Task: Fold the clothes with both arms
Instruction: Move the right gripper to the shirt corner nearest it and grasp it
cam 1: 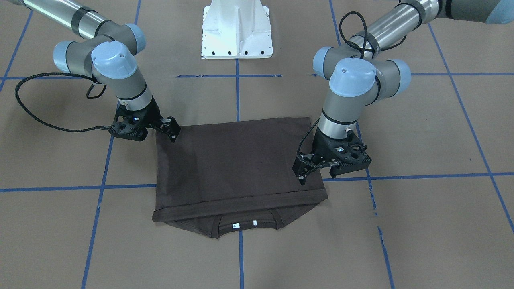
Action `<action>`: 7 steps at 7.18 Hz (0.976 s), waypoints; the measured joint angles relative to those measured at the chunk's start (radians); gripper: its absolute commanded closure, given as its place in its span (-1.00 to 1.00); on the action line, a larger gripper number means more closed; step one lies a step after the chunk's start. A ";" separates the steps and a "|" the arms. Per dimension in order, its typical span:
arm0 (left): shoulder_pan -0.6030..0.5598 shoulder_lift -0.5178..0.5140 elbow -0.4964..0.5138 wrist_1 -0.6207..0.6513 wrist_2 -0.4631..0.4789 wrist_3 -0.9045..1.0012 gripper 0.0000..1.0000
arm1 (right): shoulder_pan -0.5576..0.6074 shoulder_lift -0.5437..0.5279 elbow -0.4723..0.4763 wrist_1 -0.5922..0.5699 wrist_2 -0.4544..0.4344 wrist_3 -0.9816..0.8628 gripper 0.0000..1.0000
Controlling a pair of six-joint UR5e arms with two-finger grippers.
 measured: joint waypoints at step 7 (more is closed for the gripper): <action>0.000 0.000 -0.002 -0.003 0.004 0.001 -1.00 | 0.002 -0.008 0.008 0.001 0.034 -0.017 1.00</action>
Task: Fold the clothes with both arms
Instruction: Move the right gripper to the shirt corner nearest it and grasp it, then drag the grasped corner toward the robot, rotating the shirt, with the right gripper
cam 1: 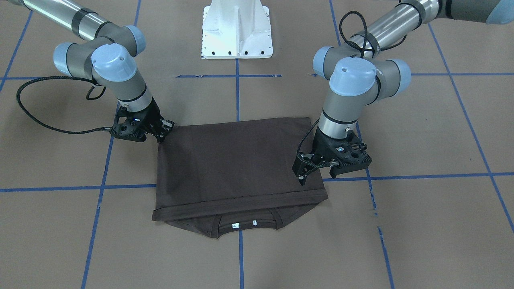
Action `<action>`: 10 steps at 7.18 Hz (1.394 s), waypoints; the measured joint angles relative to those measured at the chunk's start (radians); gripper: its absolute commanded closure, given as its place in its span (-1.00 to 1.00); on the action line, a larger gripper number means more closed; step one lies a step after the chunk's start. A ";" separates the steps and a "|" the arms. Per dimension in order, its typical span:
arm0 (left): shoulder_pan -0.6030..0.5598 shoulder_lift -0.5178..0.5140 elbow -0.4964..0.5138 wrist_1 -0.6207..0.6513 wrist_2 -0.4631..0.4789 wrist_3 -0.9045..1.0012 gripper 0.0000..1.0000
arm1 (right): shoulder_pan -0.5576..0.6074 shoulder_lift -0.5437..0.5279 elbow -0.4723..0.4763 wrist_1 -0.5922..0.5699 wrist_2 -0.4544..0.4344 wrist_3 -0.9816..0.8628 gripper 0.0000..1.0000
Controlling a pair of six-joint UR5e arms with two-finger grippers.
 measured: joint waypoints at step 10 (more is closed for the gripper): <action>0.009 0.008 -0.016 -0.007 -0.002 -0.008 -1.00 | -0.494 -0.355 0.436 -0.007 0.027 0.102 -1.00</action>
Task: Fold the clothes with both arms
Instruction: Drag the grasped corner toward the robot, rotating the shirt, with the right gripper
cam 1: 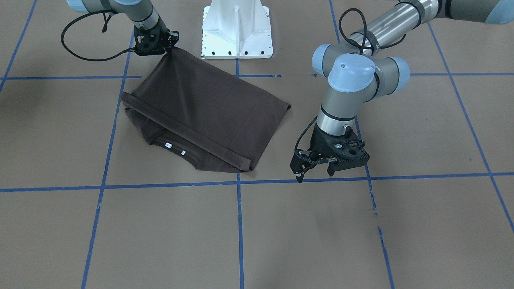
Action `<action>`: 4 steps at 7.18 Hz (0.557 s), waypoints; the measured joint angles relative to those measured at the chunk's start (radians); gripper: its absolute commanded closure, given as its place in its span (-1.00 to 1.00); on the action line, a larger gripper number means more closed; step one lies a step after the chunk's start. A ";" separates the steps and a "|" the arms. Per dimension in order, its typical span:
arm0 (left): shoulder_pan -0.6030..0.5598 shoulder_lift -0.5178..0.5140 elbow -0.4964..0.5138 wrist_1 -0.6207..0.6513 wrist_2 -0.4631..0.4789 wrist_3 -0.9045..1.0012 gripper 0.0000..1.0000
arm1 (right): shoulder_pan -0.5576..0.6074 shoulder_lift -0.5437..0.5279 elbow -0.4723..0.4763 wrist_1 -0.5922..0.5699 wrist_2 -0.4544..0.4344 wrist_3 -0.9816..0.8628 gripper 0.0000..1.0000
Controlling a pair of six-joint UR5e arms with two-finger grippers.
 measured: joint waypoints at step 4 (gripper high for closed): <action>0.128 0.117 -0.202 0.040 -0.022 -0.147 -0.98 | 0.131 0.054 0.023 0.007 -0.016 0.059 -1.00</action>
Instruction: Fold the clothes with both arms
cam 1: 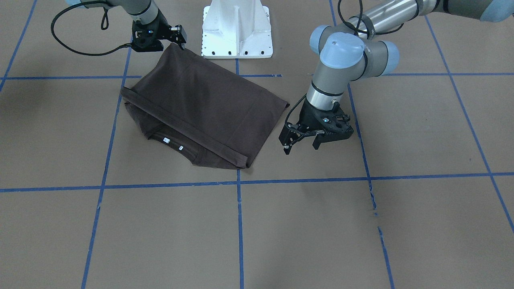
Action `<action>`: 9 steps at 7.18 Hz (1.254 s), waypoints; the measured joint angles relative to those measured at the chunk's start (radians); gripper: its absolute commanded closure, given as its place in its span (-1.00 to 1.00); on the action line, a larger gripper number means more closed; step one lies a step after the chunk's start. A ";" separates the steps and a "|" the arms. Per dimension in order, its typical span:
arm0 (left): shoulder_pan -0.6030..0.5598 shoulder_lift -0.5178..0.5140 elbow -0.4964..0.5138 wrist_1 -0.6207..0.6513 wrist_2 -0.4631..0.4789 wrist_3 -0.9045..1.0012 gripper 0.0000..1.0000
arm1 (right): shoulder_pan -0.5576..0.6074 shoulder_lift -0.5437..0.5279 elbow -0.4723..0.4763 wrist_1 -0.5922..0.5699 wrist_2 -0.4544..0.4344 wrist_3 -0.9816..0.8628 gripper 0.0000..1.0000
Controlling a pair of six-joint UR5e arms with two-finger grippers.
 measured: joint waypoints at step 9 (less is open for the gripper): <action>0.246 0.059 -0.071 0.102 0.064 -0.367 1.00 | 0.211 0.080 -0.006 0.000 -0.009 0.001 -1.00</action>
